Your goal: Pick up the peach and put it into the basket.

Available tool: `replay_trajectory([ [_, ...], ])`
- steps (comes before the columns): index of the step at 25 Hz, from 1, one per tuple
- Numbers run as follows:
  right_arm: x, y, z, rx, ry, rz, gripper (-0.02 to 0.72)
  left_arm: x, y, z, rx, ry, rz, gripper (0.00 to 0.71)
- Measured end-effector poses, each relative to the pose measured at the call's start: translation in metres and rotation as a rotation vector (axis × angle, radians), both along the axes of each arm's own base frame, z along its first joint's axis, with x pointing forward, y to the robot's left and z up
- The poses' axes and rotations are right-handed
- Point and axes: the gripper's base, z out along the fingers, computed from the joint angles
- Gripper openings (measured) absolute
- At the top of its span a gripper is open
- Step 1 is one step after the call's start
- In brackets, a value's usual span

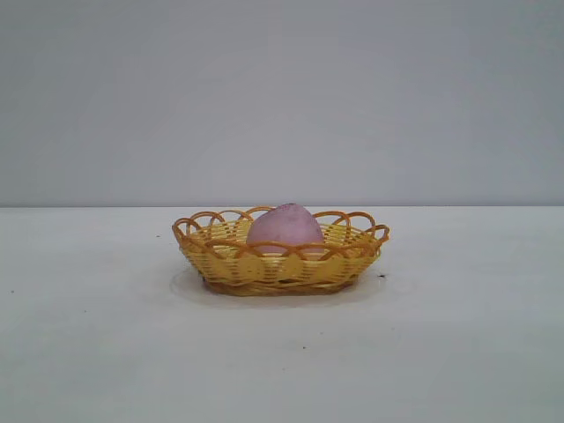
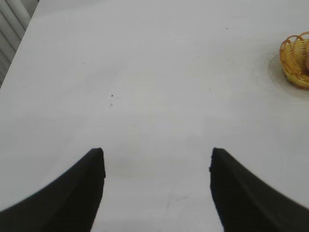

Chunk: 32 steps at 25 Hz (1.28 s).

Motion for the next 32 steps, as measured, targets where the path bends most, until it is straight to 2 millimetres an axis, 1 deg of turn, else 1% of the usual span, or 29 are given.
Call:
replay_trajectory([
  [1, 0.0000, -0.0001, 0.0000, 0.000, 0.000, -0.001, 0.386, 0.0000, 0.0000, 0.0000, 0.000, 0.000, 0.000, 0.414],
  [32, 0.0002, -0.0002, 0.0003, -0.001, -0.004, -0.002, 0.389, 0.0000, 0.0000, 0.0000, 0.000, 0.000, 0.000, 0.414],
])
